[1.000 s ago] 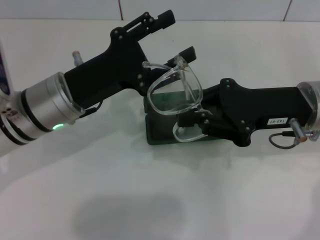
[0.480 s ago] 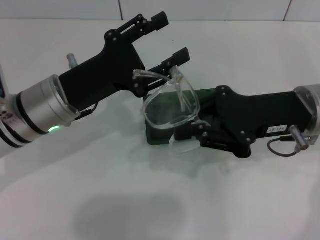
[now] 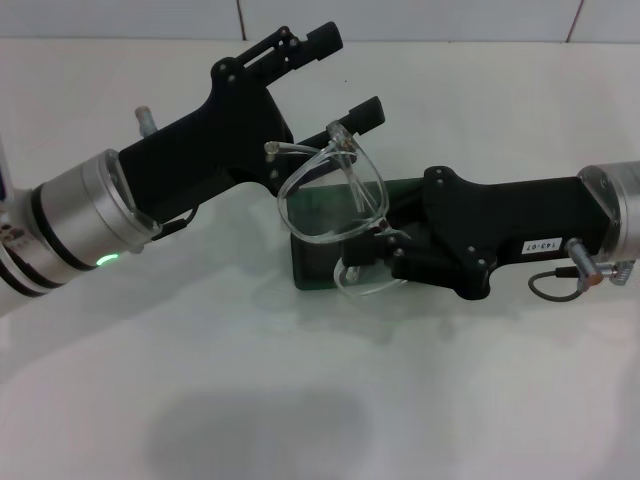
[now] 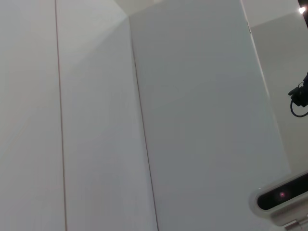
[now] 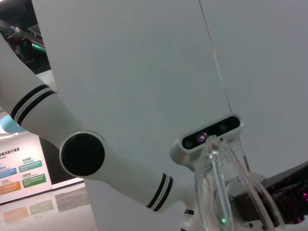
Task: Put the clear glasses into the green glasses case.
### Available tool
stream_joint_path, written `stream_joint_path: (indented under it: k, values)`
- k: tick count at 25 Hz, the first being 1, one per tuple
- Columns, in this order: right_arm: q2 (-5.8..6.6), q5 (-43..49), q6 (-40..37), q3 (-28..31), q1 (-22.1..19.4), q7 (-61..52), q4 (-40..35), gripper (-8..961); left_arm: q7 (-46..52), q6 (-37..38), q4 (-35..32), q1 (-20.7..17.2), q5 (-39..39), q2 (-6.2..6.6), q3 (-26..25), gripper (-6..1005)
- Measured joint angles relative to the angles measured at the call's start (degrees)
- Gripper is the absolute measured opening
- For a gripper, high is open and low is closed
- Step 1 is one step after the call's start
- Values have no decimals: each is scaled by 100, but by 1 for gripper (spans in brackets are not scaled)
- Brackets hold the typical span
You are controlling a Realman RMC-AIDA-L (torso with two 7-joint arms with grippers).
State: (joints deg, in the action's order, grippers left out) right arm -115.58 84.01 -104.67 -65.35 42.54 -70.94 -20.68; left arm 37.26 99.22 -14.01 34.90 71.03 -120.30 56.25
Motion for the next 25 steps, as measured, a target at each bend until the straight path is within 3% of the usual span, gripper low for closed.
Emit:
stream_joint_path:
  k: [19, 25]
  values:
    - [9, 10, 94, 1, -14, -7, -51, 121, -7, 89, 4, -27, -11, 0, -19, 728]
    - [10, 28, 104, -55, -208, 2, -420, 120, -474, 30, 21, -336, -807, -16, -48, 728]
